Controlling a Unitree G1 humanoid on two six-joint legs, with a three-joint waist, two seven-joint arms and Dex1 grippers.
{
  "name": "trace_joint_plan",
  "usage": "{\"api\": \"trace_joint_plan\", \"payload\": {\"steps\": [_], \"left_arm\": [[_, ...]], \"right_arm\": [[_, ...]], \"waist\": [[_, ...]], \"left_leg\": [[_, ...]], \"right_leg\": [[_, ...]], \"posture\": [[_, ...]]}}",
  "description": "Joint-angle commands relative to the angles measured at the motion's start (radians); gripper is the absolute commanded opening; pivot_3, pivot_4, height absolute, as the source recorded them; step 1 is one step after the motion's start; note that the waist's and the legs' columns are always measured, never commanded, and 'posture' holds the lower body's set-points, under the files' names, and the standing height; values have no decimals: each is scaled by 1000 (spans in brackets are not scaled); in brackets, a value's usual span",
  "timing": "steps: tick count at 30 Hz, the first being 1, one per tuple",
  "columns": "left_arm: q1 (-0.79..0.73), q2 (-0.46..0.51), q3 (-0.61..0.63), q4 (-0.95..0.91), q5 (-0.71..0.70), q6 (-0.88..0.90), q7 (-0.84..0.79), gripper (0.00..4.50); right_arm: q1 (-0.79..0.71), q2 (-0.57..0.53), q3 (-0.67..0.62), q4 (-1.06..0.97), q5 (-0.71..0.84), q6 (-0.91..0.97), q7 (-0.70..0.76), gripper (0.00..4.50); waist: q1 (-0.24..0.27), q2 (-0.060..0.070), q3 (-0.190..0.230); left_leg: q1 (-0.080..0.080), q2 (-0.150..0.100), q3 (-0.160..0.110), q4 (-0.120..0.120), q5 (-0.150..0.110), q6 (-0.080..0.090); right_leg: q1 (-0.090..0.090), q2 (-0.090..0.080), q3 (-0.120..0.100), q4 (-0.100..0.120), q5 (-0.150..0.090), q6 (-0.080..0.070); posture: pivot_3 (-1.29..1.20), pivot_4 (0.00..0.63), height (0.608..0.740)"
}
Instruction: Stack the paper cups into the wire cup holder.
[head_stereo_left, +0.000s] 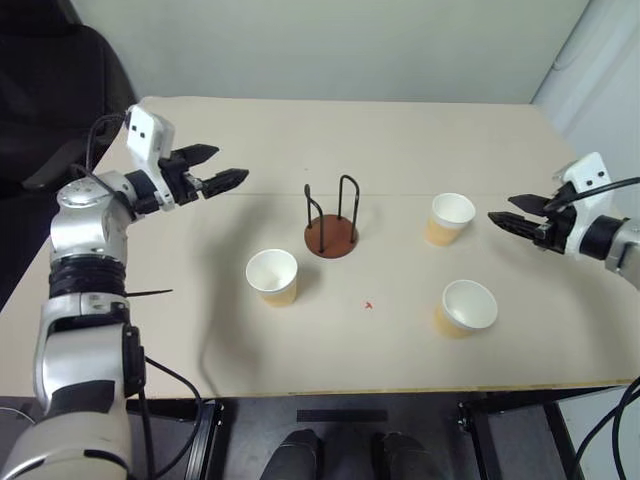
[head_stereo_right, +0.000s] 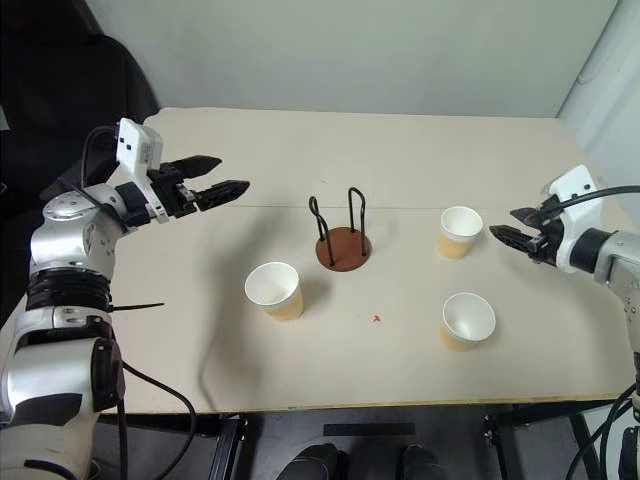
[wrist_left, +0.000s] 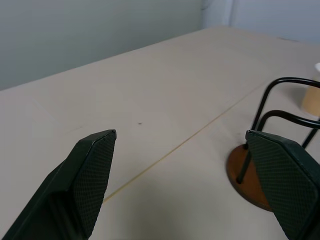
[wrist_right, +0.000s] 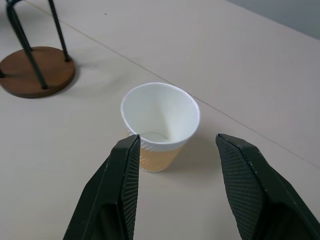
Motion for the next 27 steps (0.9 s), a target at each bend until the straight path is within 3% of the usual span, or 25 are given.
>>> {"api": "trace_joint_plan", "payload": {"steps": [1, 5, 16, 20, 27], "left_arm": [[-65, -6, -10, 8, 5, -4, -38, 4445], [-97, -33, -20, 57, 21, -30, -40, 4445], [-181, -23, -80, 60, 33, 31, -237, 4445], [-247, 4, -148, 35, 28, 136, -468, 4445], [-221, 13, -253, -5, 55, 82, -523, 4445]], "right_arm": [[-9, -40, -43, -48, 26, 20, 19, 2377], [-9, -52, -54, -54, 34, 26, 11, 2377], [-24, -133, -103, -156, 190, 180, 78, 2377], [-98, -175, -102, -266, 337, 298, 112, 2377], [-134, -204, -93, -236, 357, 309, 101, 2377]], "waist": [[0, 0, 0], [-1, 0, 0], [-7, 0, 0], [-8, 0, 0], [-7, 0, 0]], "left_leg": [[0, 0, 0, 0, 0, 0], [0, 0, 0, 0, 0, 0], [-5, 0, 0, 0, 0, 1], [-9, 0, 1, 1, 0, 1], [-16, 0, 0, 7, 1, 2]], "right_leg": [[0, 0, 0, 0, 0, 0], [0, 0, 0, 0, 0, 0], [-4, 0, 0, -2, 0, 1], [-9, 0, 0, 0, 0, 1], [-14, 0, 0, 1, 1, 3]], "posture": [[0, 150, 740], [0, 150, 740], [0, 150, 740], [0, 150, 740], [0, 150, 740]]}}
